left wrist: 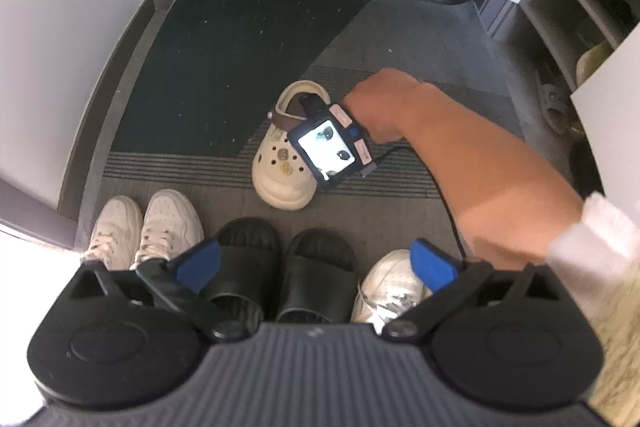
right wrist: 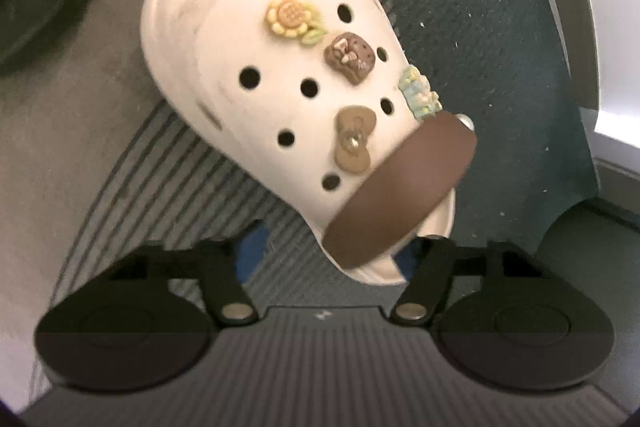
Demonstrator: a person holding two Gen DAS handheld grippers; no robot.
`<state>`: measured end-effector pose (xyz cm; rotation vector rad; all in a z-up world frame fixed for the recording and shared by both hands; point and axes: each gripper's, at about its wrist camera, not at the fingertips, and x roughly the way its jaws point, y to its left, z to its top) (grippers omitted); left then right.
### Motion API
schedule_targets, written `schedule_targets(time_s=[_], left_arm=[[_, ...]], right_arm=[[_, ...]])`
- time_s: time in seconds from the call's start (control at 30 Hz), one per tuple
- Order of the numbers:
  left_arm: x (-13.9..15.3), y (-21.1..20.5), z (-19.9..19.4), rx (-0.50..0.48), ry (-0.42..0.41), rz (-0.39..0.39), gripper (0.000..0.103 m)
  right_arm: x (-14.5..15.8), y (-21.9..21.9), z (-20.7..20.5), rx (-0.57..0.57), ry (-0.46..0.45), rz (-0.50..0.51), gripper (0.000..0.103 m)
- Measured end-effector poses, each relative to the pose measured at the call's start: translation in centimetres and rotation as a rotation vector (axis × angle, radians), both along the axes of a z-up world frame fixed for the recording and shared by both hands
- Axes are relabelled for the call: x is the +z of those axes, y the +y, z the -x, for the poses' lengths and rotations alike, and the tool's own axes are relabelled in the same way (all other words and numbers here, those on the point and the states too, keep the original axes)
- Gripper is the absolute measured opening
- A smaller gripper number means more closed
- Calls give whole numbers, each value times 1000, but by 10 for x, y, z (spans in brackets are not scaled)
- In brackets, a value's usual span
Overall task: Organize scattered shoes
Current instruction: 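Carry the clog toward the slides and lower it, opening the right gripper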
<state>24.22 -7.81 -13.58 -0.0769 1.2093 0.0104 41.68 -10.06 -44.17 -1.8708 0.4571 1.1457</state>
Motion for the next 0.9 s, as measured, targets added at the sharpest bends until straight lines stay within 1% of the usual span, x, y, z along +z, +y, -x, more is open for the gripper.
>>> schedule_targets(time_s=[0.03, 0.1, 0.17, 0.2, 0.23, 0.27, 0.4, 0.47, 0.57, 0.6, 0.63, 0.67, 0.7, 0.73, 0.77, 0.8, 0.83, 0.87, 0.9], left_arm=[[-1, -2, -2, 1, 4, -8, 102], [-4, -5, -5, 4, 12, -24, 102], [-9, -8, -6, 4, 25, -36, 102], [-9, -9, -5, -1, 24, -40, 102], [-9, -10, -4, -7, 23, -44, 102], [-9, -11, -3, -13, 22, -48, 102], [-7, -13, 2, -30, 16, -60, 102], [-3, -11, 5, -34, 8, -61, 102], [5, -6, 13, -25, -13, -61, 102], [7, -4, 14, -22, -15, -55, 102], [8, -3, 15, -21, -14, -48, 102], [10, -1, 16, -19, -13, -41, 102], [12, 0, 18, -18, -17, -40, 102], [14, 2, 20, -16, -21, -40, 102], [18, 1, 24, -28, -46, -74, 102], [21, 0, 26, -39, -66, -92, 102], [26, -2, 29, -56, -95, -112, 102], [29, -4, 31, -64, -108, -119, 102], [31, -5, 33, -70, -118, -122, 102]], right_arm=[[3, 3, -3, -37, 16, -22, 49], [9, 3, -9, -84, 45, -30, 35], [15, 3, -14, -148, 73, -40, 28], [18, 2, -15, -166, 75, -58, 27], [21, 1, -15, -211, 76, -93, 27], [23, -3, -12, -224, 75, -106, 25], [30, -15, -2, -282, 77, -164, 22], [39, -23, 2, -378, 100, -246, 21], [54, -29, 3, -574, 135, -380, 20], [58, -30, 2, -623, 150, -414, 20], [67, -36, -2, -754, 198, -502, 20], [72, -40, -5, -834, 224, -539, 20], [74, -42, -8, -889, 247, -563, 20], [78, -49, -13, -1015, 290, -620, 20], [80, -55, -17, -1130, 326, -663, 20], [81, -62, -16, -1188, 350, -684, 19], [79, -70, -16, -1297, 410, -726, 19], [75, -76, -11, -1354, 451, -753, 19], [73, -75, -7, -1355, 459, -755, 18]])
